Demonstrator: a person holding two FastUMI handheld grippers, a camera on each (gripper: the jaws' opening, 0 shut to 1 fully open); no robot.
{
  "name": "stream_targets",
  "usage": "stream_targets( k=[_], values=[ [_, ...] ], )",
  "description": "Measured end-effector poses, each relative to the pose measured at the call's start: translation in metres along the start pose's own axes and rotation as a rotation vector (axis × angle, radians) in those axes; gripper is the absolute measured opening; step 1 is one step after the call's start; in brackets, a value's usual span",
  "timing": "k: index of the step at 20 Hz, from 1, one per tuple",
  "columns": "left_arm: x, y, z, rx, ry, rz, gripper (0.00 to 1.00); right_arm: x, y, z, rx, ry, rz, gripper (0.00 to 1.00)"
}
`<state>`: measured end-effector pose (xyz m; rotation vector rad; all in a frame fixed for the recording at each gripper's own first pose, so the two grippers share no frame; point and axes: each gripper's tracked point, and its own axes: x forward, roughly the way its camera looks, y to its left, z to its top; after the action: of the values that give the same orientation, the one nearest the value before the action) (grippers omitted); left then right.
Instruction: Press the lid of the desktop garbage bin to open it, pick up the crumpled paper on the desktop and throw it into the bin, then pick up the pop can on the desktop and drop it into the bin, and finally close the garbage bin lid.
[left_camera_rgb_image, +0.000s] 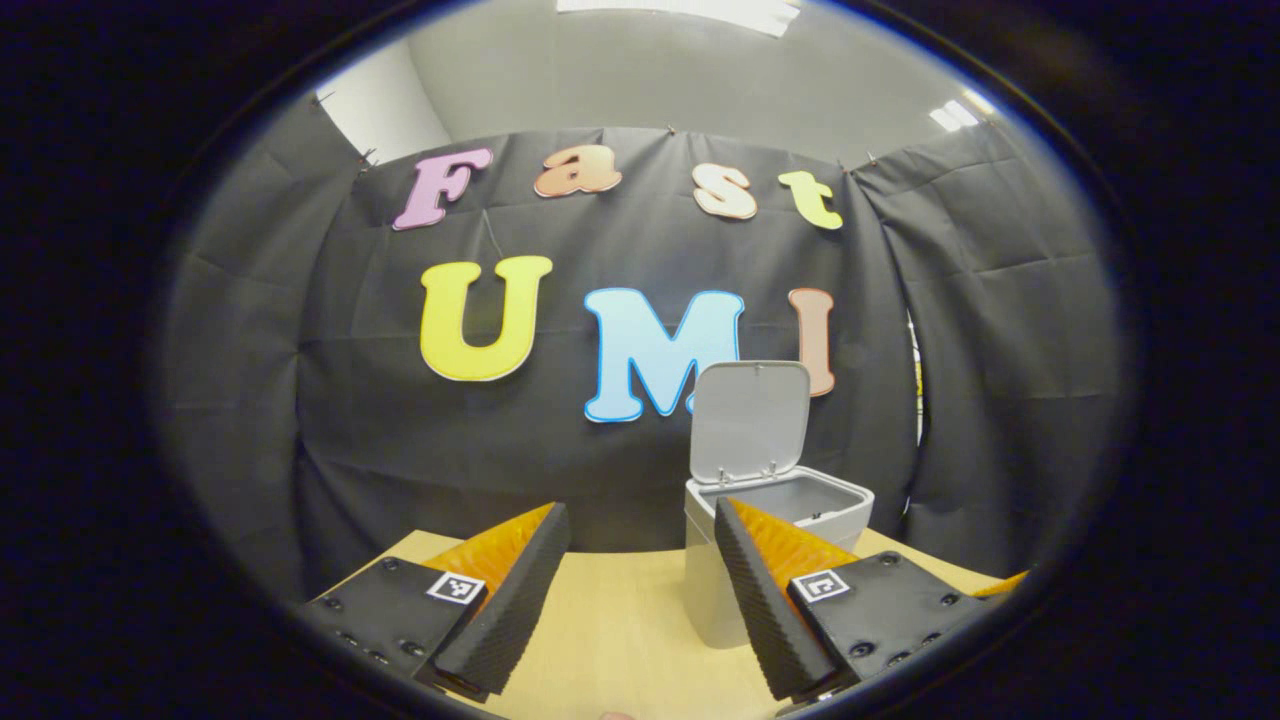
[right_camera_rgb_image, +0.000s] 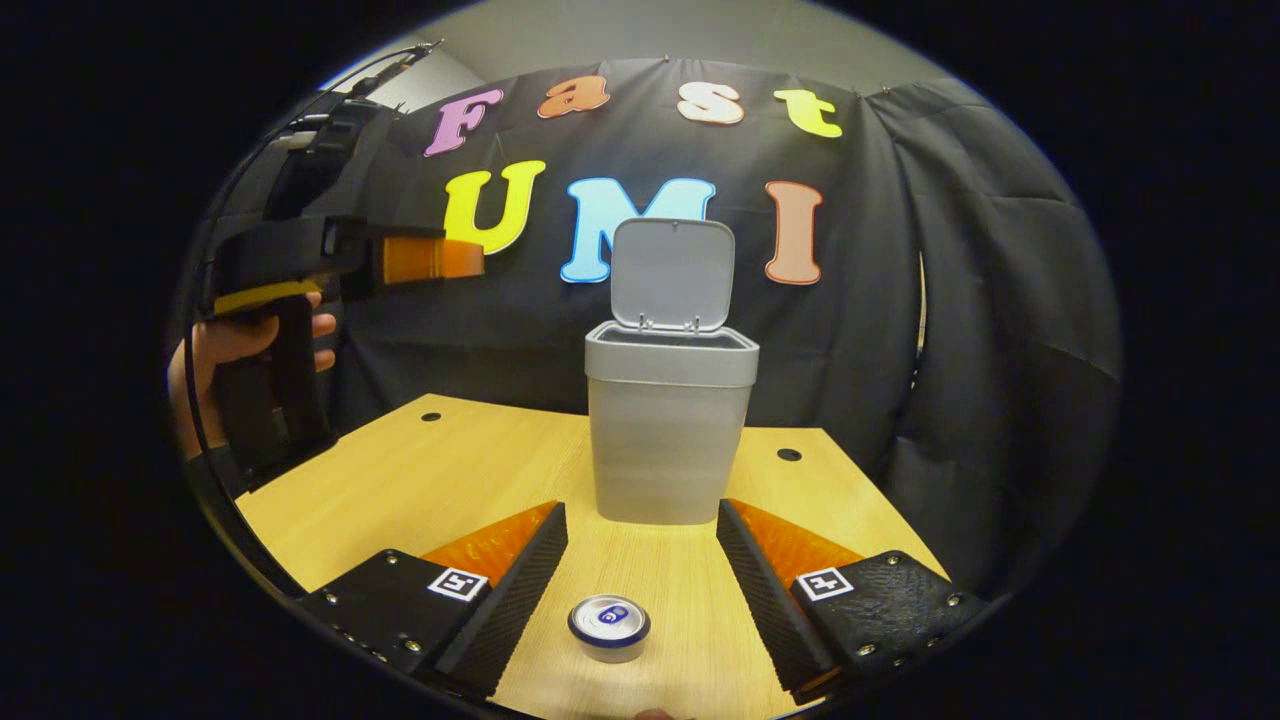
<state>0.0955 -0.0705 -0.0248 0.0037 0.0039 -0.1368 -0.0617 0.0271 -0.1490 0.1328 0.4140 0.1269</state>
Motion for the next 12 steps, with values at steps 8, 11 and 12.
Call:
stream_targets(
  k=[8,11,12],
  values=[
    [-0.033,0.026,-0.015,-0.019,0.034,0.082,0.94,0.017,0.012,-0.056,-0.005,0.151,0.061,0.96],
    [-0.040,0.034,-0.023,-0.025,0.046,0.103,0.94,0.022,0.014,-0.080,-0.012,0.220,0.080,0.96],
    [-0.046,0.036,-0.026,-0.031,0.051,0.108,0.94,0.024,0.014,-0.088,-0.016,0.242,0.086,0.97]
  ],
)
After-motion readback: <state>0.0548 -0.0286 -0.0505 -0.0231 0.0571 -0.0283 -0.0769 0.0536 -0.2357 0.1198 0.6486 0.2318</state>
